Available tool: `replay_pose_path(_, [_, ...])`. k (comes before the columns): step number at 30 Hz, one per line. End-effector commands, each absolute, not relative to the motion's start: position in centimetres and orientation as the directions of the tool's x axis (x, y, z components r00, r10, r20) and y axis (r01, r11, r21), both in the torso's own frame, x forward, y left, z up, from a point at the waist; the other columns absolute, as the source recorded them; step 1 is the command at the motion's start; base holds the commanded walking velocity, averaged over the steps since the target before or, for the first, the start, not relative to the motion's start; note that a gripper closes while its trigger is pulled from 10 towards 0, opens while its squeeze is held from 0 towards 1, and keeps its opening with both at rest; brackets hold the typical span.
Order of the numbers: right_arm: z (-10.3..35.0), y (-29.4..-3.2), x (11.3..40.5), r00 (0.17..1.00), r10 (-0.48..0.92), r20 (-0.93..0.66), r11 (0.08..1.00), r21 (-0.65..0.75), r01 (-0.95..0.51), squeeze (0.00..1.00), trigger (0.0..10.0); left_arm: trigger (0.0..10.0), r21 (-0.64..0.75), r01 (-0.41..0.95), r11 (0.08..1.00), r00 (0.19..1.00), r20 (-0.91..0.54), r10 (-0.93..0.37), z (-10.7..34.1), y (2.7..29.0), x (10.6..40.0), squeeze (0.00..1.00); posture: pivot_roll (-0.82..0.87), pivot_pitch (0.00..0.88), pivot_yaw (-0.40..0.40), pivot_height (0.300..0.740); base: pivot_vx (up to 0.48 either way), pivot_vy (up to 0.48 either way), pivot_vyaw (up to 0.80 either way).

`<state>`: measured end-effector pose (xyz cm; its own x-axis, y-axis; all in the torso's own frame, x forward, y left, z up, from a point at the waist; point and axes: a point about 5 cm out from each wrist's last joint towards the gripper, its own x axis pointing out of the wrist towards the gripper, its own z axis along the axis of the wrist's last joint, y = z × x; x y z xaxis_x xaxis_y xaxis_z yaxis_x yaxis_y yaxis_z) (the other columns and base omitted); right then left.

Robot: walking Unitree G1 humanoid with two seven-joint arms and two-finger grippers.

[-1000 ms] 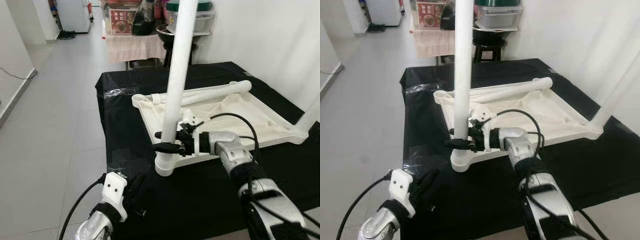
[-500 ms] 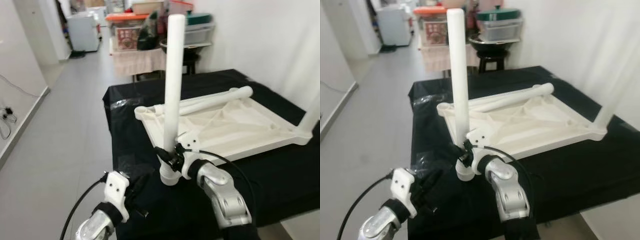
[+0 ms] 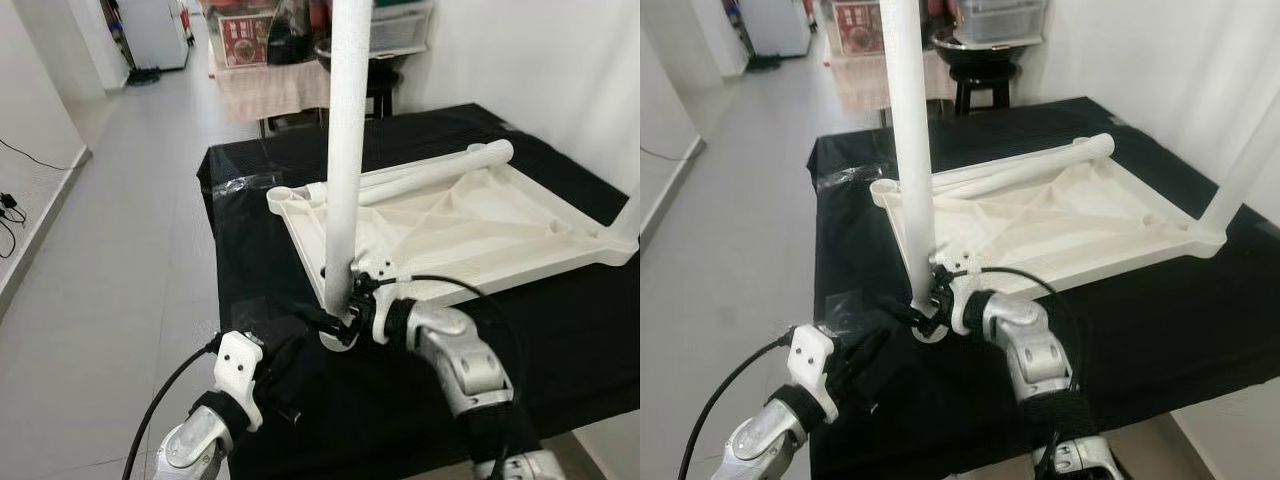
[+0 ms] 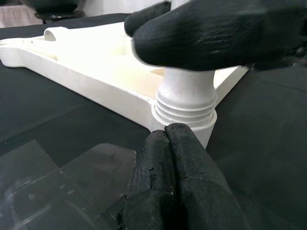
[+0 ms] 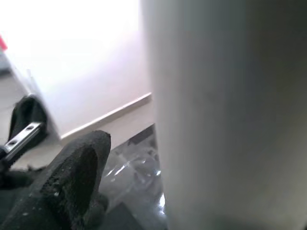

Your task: Building children table

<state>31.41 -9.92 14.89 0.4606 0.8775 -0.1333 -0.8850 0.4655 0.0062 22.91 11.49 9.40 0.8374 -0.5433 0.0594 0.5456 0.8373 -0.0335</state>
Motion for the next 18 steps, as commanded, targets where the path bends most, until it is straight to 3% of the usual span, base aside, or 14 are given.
replay_pose_path(1, [15.0,-9.4,31.5,0.357,0.925,-0.130,0.362,0.014,-0.932,0.00,10.0,10.0,-0.039,0.544,0.838,0.839,0.020,-0.544,8.7,11.9,22.8,0.00,-0.02,0.000,0.023,0.740,0.000,0.000,0.00])
replay_pose_path(2, [15.0,-9.4,31.5,0.357,0.925,-0.130,0.362,0.014,-0.932,0.00,10.0,10.0,-0.039,0.544,0.838,0.839,0.020,-0.544,8.7,11.9,22.8,0.00,-0.02,0.000,0.023,0.740,0.000,0.000,0.00])
replay_pose_path(3, [15.2,-9.6,32.0,0.274,0.950,-0.147,0.281,0.025,-0.959,0.00,10.0,10.0,-0.038,0.544,0.838,0.839,0.019,-0.544,8.7,11.9,22.8,0.00,-0.01,0.000,0.020,0.740,0.000,0.000,0.00])
replay_pose_path(5, [15.2,-9.6,32.0,0.274,0.950,-0.147,0.281,0.025,-0.959,0.00,10.0,10.0,-0.038,0.544,0.838,0.839,0.019,-0.544,8.7,11.9,22.8,0.00,-0.01,0.000,0.020,0.740,0.000,0.000,0.00])
replay_pose_path(6, [15.3,-9.9,32.6,0.205,0.964,-0.168,0.212,0.029,-0.977,0.00,10.0,10.0,-0.037,0.544,0.838,0.839,0.019,-0.544,8.7,11.8,22.9,0.00,-0.01,0.000,0.019,0.740,0.000,0.000,0.00])
replay_pose_path(7, [15.8,-10.1,33.5,0.172,0.970,-0.173,0.183,0.049,-0.982,0.00,4.6,10.0,-0.036,0.545,0.838,0.838,0.018,-0.545,8.6,11.7,22.9,0.00,0.00,0.000,0.011,0.740,0.000,0.000,0.00])
replay_pose_path(10, [15.8,-10.1,33.5,0.172,0.970,-0.173,0.183,0.049,-0.982,0.00,4.6,10.0,-0.036,0.545,0.838,0.838,0.018,-0.545,8.6,11.7,22.9,0.00,0.00,0.000,0.011,0.740,0.000,0.000,0.00])
replay_pose_path(11, [16.4,-10.4,34.5,0.148,0.973,-0.177,0.162,0.068,-0.984,0.00,0.0,10.0,-0.036,0.546,0.837,0.838,0.017,-0.546,8.6,11.6,23.0,0.00,-0.01,0.000,0.009,0.740,0.000,0.000,0.00])
replay_pose_path(18, [16.3,-11.3,34.7,0.179,0.968,-0.174,0.196,0.081,-0.977,0.00,0.0,10.0,-0.041,0.545,0.837,0.838,0.020,-0.545,8.6,11.4,23.0,0.00,-0.02,0.000,-0.004,0.740,0.000,0.000,0.00])
